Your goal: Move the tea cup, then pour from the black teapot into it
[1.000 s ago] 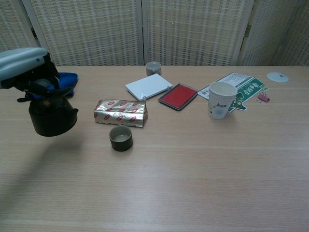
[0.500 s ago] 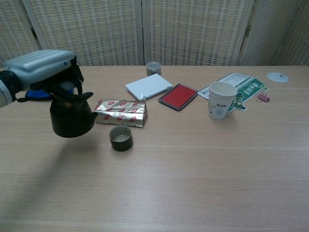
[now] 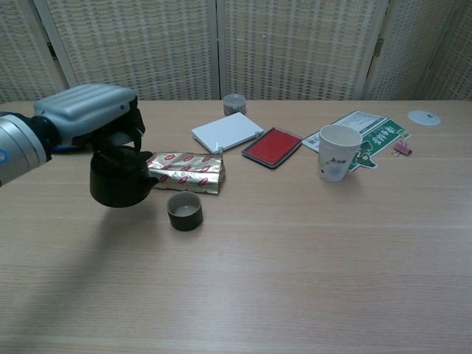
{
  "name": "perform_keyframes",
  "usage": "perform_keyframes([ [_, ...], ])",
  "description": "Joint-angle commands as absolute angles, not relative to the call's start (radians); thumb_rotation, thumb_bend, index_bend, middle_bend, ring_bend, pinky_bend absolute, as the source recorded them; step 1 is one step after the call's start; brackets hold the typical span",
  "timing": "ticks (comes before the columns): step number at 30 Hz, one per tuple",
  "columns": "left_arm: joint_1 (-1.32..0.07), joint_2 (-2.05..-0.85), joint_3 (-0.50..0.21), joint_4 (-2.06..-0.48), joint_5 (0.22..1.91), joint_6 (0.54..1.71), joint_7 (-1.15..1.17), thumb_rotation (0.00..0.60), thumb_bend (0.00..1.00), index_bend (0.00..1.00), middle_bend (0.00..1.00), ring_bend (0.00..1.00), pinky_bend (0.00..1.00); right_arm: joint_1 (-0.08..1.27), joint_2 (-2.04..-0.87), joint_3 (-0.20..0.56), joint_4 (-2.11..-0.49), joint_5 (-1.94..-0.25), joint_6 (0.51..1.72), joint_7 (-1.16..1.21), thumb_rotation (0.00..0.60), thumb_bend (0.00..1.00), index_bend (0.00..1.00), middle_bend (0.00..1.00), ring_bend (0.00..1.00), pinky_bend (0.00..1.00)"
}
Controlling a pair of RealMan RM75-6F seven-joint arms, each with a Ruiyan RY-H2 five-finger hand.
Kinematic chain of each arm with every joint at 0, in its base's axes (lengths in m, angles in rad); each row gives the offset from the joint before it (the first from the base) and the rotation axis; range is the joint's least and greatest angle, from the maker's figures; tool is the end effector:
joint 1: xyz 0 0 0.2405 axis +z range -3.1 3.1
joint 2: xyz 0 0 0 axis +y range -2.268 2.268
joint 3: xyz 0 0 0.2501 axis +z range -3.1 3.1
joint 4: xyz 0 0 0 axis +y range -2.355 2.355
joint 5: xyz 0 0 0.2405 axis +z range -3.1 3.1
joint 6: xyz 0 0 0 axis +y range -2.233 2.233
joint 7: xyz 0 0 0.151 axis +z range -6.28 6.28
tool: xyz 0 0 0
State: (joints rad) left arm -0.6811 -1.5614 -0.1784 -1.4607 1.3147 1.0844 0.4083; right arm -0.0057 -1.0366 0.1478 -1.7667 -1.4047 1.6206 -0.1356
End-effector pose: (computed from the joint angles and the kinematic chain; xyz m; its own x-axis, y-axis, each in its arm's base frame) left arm -0.1348 0.3426 -0.0342 0.5209 0.0536 0.8519 0.7720 -0.4555 -0.4434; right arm -0.3047 -0.1797 0.1774 0.4553 0.1704 0.8739 -0.8875 0.1652 0.4302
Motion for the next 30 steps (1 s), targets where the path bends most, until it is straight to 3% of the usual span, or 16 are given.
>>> perform_keyframes([
  [1, -0.687, -1.569, -0.177, -1.457, 1.314, 1.086, 0.423, 0.568, 0.36, 1.0, 1.0, 0.96, 0.67, -0.005, -1.037, 0.148, -1.766, -1.405, 1.62, -0.135, 0.6, 0.25, 0.24, 0.24, 0.18, 0.25],
  [30, -0.749, -1.658, -0.168, -1.45, 1.329, 1.117, 0.607, 0.6, 0.36, 1.0, 1.0, 0.96, 0.67, -0.016, -1.029, 0.153, -1.76, -1.403, 1.631, -0.117, 0.6, 0.25, 0.24, 0.24, 0.18, 0.25],
])
